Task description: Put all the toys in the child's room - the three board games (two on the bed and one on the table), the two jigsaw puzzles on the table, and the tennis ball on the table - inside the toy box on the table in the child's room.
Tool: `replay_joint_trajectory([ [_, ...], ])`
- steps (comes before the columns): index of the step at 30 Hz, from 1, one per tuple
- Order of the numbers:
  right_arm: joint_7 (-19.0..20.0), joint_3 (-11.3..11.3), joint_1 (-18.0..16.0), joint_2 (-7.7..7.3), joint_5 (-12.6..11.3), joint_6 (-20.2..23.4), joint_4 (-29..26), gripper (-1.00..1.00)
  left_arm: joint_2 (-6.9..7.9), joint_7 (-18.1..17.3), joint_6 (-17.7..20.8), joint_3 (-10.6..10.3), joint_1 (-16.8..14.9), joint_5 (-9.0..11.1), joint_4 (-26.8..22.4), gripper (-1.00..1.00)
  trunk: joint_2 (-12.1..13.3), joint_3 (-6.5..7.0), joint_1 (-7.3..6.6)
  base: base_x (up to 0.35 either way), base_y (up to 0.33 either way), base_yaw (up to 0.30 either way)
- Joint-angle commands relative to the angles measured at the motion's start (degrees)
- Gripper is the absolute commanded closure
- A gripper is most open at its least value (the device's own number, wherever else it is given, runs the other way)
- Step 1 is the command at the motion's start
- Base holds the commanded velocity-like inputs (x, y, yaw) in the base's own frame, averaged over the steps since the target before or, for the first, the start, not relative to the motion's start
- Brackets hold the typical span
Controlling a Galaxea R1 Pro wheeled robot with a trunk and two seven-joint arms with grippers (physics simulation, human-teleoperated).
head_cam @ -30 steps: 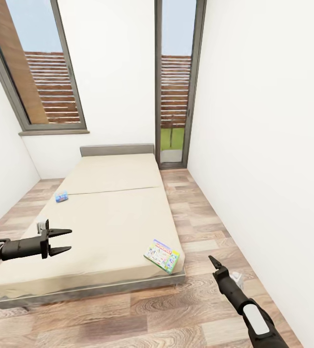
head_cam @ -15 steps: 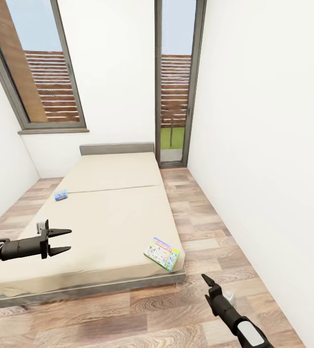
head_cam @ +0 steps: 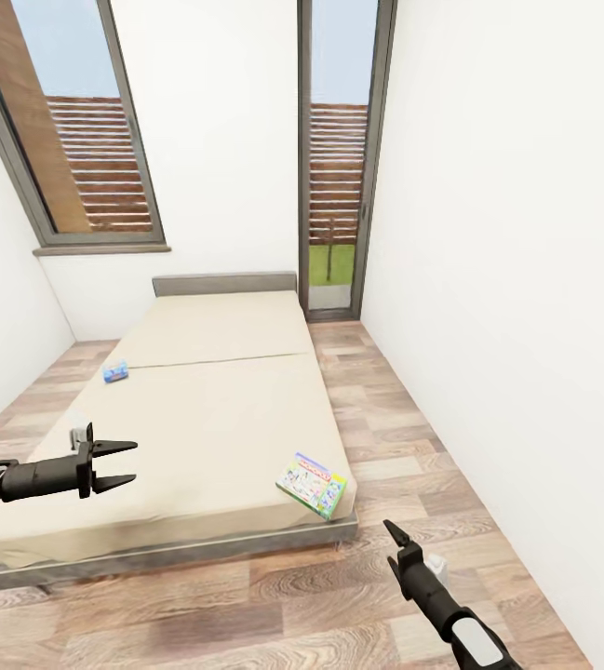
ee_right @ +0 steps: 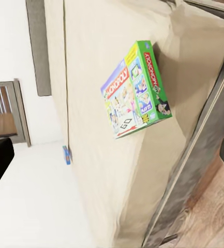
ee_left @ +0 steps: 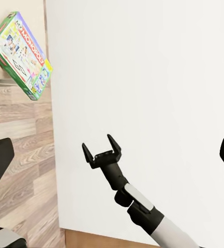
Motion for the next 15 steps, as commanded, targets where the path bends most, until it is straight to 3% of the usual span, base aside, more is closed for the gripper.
replay_joint_trajectory([
  [1, 0.1, -0.2, 0.0, 0.04, -0.4, 0.6, -0.1, -1.00, 0.03, -0.3, 0.6, -0.2, 0.0, 0.1, 0.0, -1.00, -0.4, -0.24, 0.22, 0.000, 0.000, 0.000],
  [9, 0.3, -0.2, 0.0, 0.48, -0.6, 0.9, -0.2, -1.00, 0.12, -0.3, -0.1, -0.2, 0.0, 0.2, -0.5, -1.00, -3.7, -1.68, 1.98, 0.000, 0.000, 0.000],
  [15, 0.6, -0.2, 0.0, 0.71, -0.6, 1.0, -0.2, -1.00, 0.30, -0.3, 0.0, -0.2, 0.1, 0.5, -4.1, -1.00, -6.1, -2.75, 3.30, 0.000, 0.000, 0.000],
])
